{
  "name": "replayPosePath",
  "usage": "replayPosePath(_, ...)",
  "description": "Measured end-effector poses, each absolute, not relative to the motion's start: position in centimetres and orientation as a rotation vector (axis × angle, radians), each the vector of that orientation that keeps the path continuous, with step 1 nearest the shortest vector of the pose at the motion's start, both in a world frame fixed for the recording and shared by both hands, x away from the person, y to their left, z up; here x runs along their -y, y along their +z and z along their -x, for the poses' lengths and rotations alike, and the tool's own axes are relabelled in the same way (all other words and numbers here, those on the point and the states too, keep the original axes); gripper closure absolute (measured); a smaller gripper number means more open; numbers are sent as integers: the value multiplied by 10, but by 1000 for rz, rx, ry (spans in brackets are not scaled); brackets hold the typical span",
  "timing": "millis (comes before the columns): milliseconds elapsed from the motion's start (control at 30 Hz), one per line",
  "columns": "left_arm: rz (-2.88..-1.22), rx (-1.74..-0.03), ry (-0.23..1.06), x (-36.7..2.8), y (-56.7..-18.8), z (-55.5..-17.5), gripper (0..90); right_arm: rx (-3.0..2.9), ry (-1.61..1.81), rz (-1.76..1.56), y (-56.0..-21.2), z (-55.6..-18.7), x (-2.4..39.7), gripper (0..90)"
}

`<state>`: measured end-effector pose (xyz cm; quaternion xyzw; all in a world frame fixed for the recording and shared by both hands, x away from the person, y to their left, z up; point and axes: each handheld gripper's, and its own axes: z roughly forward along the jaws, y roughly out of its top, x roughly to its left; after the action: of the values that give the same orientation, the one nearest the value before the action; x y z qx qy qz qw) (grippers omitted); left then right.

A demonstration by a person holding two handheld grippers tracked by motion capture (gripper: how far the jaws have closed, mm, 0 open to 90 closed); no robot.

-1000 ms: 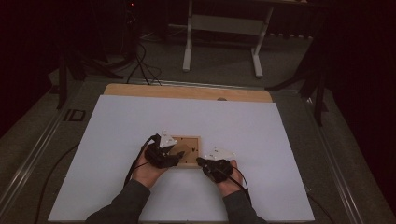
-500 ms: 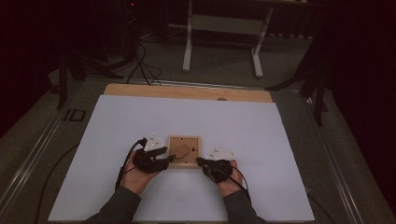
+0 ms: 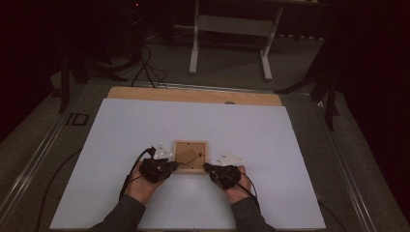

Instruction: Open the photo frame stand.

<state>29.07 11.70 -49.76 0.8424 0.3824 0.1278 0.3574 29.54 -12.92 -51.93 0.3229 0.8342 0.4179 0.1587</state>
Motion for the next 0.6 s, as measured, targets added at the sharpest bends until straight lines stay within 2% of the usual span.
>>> replayPosePath(400,-2130,-993,307,-108,-485,-301,877,-2384,1196,-923,-519,-295,129,878)
replayPosePath(600,-2137,-1003,291,-105,-481,-305,787,-2386,1195,-922,-519,-295,129,879)
